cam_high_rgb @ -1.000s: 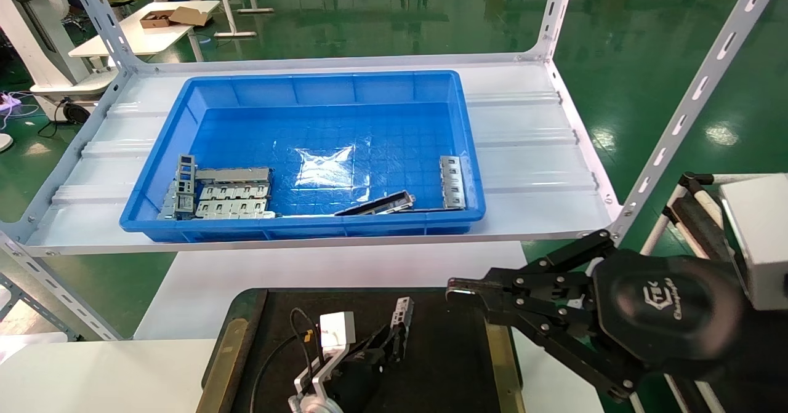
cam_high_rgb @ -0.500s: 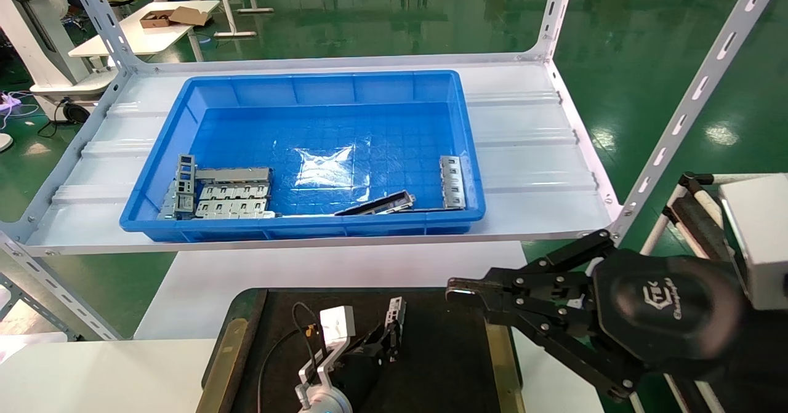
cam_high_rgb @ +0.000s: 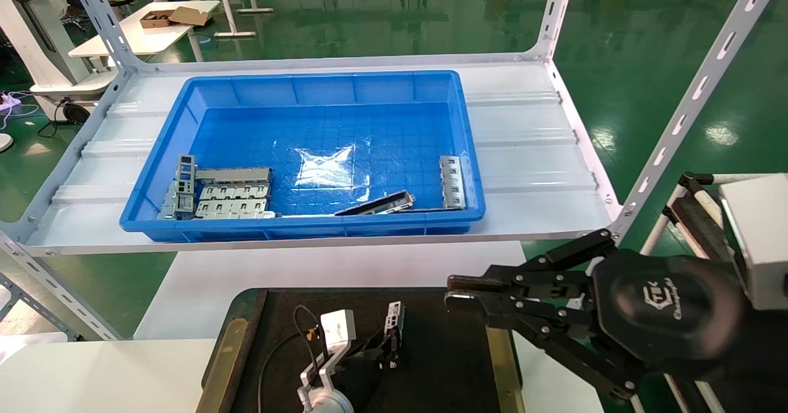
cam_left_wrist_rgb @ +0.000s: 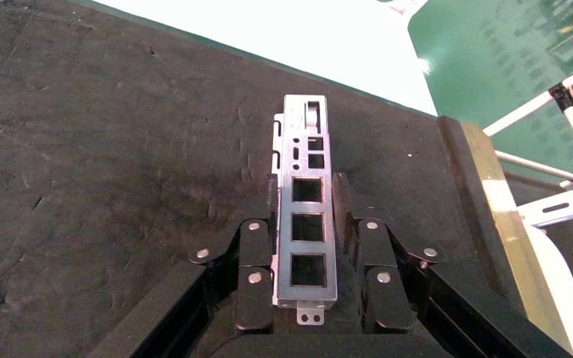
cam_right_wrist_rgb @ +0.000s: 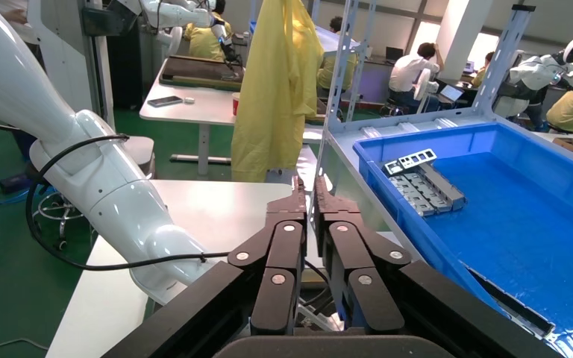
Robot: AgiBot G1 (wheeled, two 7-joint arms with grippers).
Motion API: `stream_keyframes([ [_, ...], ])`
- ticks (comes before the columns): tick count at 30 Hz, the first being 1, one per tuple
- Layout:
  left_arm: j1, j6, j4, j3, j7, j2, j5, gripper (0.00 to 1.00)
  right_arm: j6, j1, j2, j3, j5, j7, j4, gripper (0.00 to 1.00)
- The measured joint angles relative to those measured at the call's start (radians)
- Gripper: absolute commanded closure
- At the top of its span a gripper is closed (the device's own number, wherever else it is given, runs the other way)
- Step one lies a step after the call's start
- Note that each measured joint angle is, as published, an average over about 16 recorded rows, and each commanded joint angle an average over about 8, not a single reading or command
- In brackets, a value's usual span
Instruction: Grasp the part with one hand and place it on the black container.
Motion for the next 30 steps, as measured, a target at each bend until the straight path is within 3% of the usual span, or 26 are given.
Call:
stream_keyframes([
  [9,-0.013,0.008,-0.074,0.012,0.018,-0.042,0.009,0.0,0.0,0.0,0.0,0.0,0.0,0.0,0.0,0.0],
  [16,-0.007,0.074,-0.186,0.005,0.034,-0.136,0.076,0.0,0.0,0.0,0.0,0.0,0.0,0.0,0.0,0.0],
  [23,0.007,0.233,-0.309,-0.027,0.056,-0.279,0.157,0.0,0.0,0.0,0.0,0.0,0.0,0.0,0.0,0.0],
  [30,0.024,0.474,-0.375,-0.108,0.109,-0.414,0.189,0.0,0.0,0.0,0.0,0.0,0.0,0.0,0.0,0.0],
])
